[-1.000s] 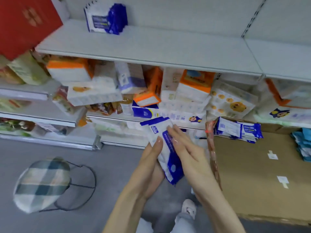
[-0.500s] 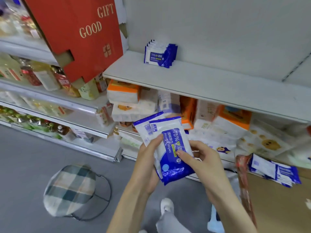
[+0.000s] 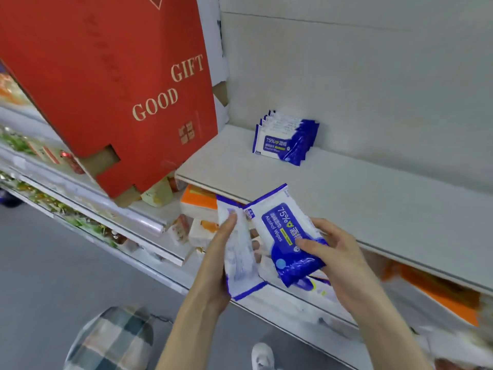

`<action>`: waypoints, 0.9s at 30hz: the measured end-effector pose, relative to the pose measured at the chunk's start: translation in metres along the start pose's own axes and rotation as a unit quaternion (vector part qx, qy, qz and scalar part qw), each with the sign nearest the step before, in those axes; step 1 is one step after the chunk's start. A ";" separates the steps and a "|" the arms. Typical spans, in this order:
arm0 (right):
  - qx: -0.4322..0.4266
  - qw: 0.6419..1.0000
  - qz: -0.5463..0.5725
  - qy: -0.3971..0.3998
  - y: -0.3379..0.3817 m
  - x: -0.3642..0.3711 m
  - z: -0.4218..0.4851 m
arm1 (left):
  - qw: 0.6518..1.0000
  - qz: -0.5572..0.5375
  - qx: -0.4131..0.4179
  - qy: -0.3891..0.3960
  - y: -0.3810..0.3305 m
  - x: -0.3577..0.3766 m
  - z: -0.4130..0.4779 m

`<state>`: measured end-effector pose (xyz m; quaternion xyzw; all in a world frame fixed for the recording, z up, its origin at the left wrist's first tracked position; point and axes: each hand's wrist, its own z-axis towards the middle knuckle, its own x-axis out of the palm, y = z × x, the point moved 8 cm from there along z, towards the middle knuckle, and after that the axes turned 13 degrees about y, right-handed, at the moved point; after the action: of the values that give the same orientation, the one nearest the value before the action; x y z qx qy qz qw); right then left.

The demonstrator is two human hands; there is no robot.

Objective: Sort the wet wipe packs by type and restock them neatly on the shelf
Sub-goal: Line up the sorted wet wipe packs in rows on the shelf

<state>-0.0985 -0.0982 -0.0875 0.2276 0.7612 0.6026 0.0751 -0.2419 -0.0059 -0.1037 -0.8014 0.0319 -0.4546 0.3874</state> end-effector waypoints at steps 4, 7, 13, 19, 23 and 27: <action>0.001 1.000 -0.020 -0.024 0.013 -0.024 0.052 | 0.998 0.010 -0.004 -0.060 -0.011 -0.026 0.035; -0.049 0.994 -0.053 -0.077 0.032 -0.042 0.083 | 0.997 0.041 -0.002 -0.067 -0.025 -0.037 0.061; -0.104 0.982 -0.062 -0.143 0.050 -0.065 0.129 | 0.987 0.028 0.073 -0.140 -0.073 -0.068 0.115; -0.085 0.977 -0.070 -0.183 0.047 -0.065 0.167 | 0.982 0.108 0.066 -0.141 -0.124 -0.088 0.150; -0.075 0.960 -0.169 -0.208 0.050 -0.058 0.191 | 0.983 0.128 0.051 -0.125 -0.144 -0.102 0.168; -0.104 0.934 -0.245 -0.237 0.055 -0.045 0.211 | 0.978 0.171 0.051 -0.111 -0.160 -0.113 0.178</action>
<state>0.0376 0.0776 -0.0976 0.1615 0.6866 0.5698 0.4216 -0.2219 0.2569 -0.1309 -0.8086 0.1017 -0.2912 0.5010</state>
